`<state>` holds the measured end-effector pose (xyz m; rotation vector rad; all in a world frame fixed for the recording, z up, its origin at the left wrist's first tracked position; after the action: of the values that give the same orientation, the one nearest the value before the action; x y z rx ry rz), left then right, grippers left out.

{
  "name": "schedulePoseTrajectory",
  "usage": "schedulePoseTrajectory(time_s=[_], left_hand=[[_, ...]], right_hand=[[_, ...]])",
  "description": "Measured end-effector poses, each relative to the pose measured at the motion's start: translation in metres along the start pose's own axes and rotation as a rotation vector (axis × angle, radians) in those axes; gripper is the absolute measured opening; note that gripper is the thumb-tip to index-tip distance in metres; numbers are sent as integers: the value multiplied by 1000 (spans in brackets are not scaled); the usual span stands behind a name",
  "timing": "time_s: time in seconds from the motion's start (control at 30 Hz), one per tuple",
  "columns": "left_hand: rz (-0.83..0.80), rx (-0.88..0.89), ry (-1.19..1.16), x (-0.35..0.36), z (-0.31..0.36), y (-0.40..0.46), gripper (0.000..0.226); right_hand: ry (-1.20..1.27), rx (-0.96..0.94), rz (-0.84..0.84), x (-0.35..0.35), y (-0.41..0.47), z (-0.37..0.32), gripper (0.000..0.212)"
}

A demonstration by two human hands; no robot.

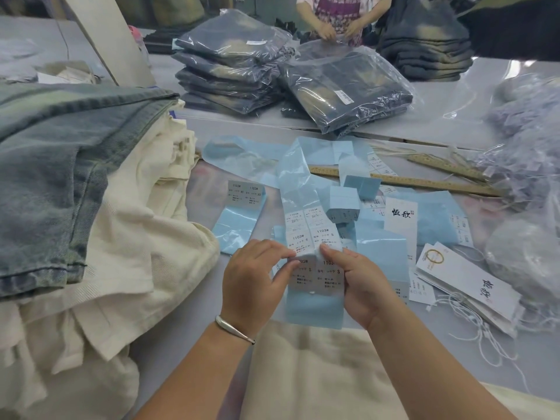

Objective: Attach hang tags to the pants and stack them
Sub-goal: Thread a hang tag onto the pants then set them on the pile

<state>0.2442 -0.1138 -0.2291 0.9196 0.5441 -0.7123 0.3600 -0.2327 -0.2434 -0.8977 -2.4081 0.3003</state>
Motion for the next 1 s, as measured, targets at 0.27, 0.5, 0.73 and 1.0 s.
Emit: schedulePoseTrajectory(time_s=[0.27,0.5,0.73,1.0], left_hand=[[69,76,-39,-3,7,-5,3],[-5,-150,-575,-35,14,-10,8],[-133,-263,-619,-43,23,-23,7],[-370,-316,-743,15,94,-38,16]], right_hand=[[55,34,96,-2,10,6,20],[-123,32,422,-18,42,12,21],[-858,-167,373,-2,12,-5,36],[-810,-407,582,-116,-129,10,19]])
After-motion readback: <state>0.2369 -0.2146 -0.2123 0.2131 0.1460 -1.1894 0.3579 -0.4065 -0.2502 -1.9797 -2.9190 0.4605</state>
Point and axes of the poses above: each hand's wrist, its own y-axis towards the middle knuckle, its own x-axis out of the palm, z = x × y, the point moved 3 cm from there along y, towards the middle knuckle, and after that the axes turned 8 degrees about -z, right-handed, at the moved point
